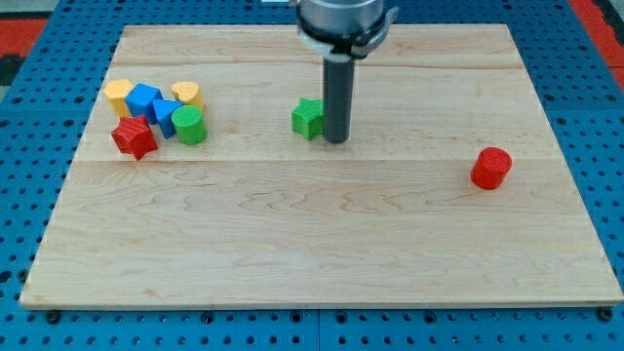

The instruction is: Push the group of blocks to the center of the board

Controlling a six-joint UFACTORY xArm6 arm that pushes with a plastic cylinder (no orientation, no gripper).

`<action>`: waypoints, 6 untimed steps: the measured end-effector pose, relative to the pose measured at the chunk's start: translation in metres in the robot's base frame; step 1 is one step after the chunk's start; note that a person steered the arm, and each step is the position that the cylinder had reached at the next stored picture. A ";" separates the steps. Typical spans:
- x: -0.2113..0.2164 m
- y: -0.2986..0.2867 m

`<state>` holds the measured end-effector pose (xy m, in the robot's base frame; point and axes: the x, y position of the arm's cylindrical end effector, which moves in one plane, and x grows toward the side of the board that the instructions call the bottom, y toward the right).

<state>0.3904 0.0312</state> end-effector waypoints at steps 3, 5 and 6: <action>-0.021 -0.092; -0.013 -0.003; -0.047 -0.044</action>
<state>0.3433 -0.0127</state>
